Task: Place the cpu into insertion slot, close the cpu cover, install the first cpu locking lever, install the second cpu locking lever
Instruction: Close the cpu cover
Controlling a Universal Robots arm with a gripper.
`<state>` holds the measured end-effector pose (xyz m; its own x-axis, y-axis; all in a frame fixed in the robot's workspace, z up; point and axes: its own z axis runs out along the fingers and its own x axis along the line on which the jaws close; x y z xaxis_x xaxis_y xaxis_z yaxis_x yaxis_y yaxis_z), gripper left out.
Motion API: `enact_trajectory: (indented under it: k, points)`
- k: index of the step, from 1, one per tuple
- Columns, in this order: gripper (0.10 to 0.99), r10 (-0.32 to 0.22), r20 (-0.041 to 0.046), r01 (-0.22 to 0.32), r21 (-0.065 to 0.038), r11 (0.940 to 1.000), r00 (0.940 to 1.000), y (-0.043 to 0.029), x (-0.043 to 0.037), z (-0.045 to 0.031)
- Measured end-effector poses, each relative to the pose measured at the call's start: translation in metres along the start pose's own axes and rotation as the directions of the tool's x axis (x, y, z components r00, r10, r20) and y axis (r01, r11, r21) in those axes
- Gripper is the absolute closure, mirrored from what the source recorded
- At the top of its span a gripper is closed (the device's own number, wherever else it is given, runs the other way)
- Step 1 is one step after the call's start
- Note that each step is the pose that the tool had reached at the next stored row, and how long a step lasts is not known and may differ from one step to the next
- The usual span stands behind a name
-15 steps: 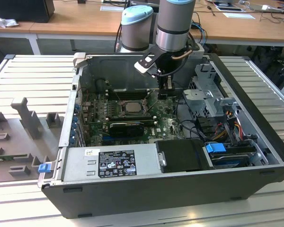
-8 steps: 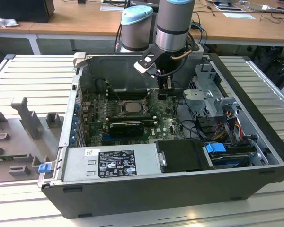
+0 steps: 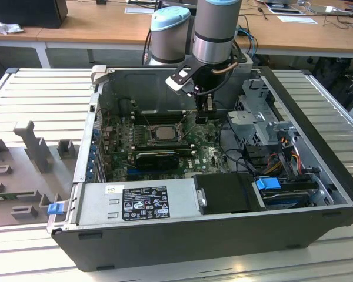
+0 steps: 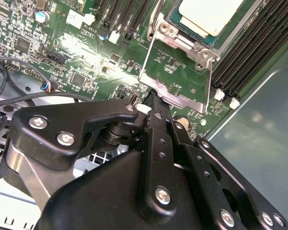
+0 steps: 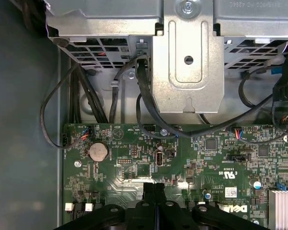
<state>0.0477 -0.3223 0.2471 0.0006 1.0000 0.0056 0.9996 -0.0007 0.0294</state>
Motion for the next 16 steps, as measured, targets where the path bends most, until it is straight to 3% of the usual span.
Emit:
enact_trajectory:
  k: [16]
  points:
    - [0.98,0.0,-0.0001,0.0,0.0,1.0,1.0,-0.0035,0.0,-0.0001]
